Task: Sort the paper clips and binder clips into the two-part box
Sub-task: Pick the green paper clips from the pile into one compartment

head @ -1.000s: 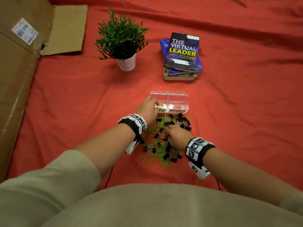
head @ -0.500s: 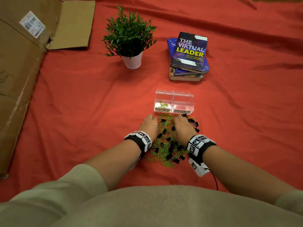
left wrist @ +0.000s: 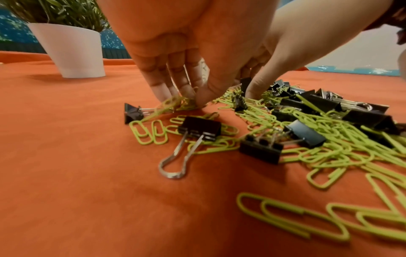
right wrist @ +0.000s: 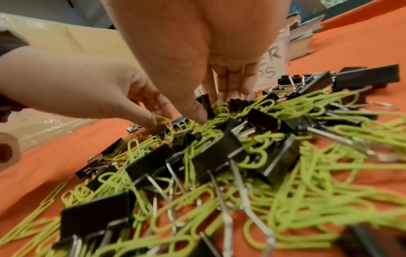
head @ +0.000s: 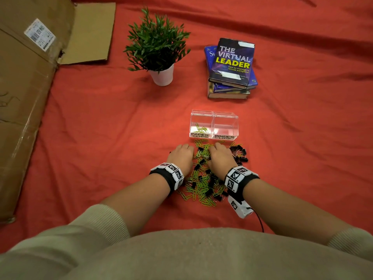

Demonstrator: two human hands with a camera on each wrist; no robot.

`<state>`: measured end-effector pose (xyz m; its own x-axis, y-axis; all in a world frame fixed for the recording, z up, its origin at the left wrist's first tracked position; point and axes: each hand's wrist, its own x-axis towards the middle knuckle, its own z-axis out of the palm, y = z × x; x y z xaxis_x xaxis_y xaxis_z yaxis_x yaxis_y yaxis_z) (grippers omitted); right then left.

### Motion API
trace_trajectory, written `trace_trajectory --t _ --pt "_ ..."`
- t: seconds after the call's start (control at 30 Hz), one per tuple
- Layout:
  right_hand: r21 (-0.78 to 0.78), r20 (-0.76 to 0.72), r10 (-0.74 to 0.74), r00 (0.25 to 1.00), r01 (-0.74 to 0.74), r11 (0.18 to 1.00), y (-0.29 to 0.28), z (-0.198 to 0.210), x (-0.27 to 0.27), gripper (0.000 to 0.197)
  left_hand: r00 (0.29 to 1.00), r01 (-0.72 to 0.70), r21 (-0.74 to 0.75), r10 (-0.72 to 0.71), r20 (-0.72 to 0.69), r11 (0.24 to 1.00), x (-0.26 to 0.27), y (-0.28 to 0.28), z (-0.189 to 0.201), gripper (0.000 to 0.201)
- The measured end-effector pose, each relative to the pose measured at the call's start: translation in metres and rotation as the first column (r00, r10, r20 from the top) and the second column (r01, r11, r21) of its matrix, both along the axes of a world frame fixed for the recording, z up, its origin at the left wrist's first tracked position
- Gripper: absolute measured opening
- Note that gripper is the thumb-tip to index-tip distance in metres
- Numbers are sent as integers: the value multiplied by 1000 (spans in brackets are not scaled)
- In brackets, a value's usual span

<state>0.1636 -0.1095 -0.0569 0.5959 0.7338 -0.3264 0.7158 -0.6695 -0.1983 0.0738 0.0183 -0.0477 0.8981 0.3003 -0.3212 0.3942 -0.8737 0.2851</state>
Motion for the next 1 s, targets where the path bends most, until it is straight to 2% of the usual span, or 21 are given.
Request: trace_trajectory --t 0.13,0.27,0.33,0.43,0.57,0.6,0.67,0.73,0.77,0.87,0.93,1.0 --pt "-25 -34 4 999 -4 1000 -2 4 1 29 1000 -13 -12 13 -12 1000 1 2 -1 25" --pt "-58 -164 -81 983 72 996 -3 10 7 19 997 -74 -95 70 -41 993 0 9 -1 24" --pt "-15 -253 -134 958 135 991 -5 12 13 14 993 -116 -143 111 -42 983 -2 14 0 24" --pt "61 -381 -187 906 227 972 -9 15 21 21 984 -177 -242 173 -38 954 -3 18 0 24" --pt "108 -457 -252 853 335 936 -17 20 29 6 953 -282 -364 303 0 888 -4 21 1 22" --pt "100 -446 -261 856 337 936 -18 20 30 6 944 -302 -377 330 10 876 -4 21 2 21" --pt "76 -321 -231 919 268 960 -19 21 32 13 924 -337 -391 380 37 857 -3 23 3 20" --pt "97 -142 -121 982 136 986 -16 21 29 29 912 -354 -402 407 53 844 -2 23 4 19" --pt "110 -100 -55 993 67 992 -13 20 26 39 911 -357 -403 410 52 843 -2 23 5 19" --pt "110 -137 71 988 -56 992 -3 13 15 66 908 -359 -414 415 52 837 -1 20 8 18" --pt "71 -116 97 988 -90 993 0 7 12 72 909 -348 -430 413 64 833 1 19 13 19" --pt "25 -60 120 991 -119 993 0 3 11 70 908 -325 -449 407 98 832 4 19 20 19"
